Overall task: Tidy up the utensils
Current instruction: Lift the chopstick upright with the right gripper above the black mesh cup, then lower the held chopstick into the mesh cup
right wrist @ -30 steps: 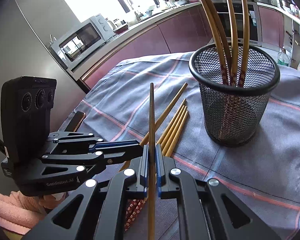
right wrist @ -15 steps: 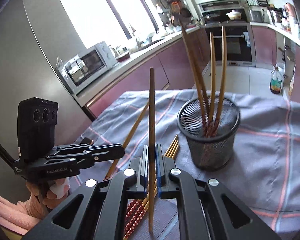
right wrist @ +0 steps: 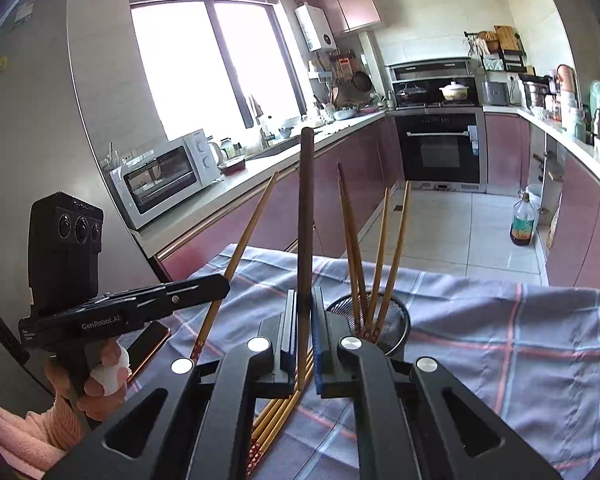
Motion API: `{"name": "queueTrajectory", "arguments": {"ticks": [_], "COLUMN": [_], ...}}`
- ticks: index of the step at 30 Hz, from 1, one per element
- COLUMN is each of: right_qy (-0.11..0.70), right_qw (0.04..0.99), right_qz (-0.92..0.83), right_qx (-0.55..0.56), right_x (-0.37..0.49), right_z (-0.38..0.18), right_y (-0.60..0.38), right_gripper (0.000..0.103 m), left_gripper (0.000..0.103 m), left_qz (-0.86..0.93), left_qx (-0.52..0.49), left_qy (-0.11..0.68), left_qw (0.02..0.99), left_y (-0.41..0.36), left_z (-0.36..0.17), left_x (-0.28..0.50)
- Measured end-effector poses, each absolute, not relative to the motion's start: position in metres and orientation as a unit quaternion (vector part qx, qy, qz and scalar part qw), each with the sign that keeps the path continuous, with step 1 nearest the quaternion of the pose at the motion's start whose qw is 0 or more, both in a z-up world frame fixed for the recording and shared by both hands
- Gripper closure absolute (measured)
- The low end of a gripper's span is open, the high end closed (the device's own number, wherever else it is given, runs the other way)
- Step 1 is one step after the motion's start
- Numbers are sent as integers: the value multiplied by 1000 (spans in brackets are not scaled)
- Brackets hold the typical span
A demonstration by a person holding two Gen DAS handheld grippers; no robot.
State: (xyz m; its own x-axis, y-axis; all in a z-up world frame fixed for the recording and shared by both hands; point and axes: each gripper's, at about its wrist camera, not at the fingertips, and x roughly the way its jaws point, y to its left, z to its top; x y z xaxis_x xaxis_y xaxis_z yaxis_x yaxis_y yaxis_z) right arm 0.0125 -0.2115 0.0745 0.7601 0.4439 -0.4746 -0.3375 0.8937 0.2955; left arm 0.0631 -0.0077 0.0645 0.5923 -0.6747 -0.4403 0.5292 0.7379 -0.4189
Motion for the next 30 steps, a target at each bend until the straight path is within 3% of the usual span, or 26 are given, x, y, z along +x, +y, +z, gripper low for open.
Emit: {"name": "queueTrajectory", "arguments": {"ticks": [13,30], "right_qy": [232,211], "right_qw": [952,961], "right_qz": [181,160], "right_qx": [83,78], "right_x": [17,39], "right_z": [111,118], "right_y": [-237,-246], "right_gripper": [98,98], "left_gripper": [95,95], "left_qz": [-333,-278], "left_qx": [-134,-129], "left_qy": [227,174], "left_qw": [906,936], "left_y": [-40,-89], "left_z": [103,88], "left_x": [86,117]}}
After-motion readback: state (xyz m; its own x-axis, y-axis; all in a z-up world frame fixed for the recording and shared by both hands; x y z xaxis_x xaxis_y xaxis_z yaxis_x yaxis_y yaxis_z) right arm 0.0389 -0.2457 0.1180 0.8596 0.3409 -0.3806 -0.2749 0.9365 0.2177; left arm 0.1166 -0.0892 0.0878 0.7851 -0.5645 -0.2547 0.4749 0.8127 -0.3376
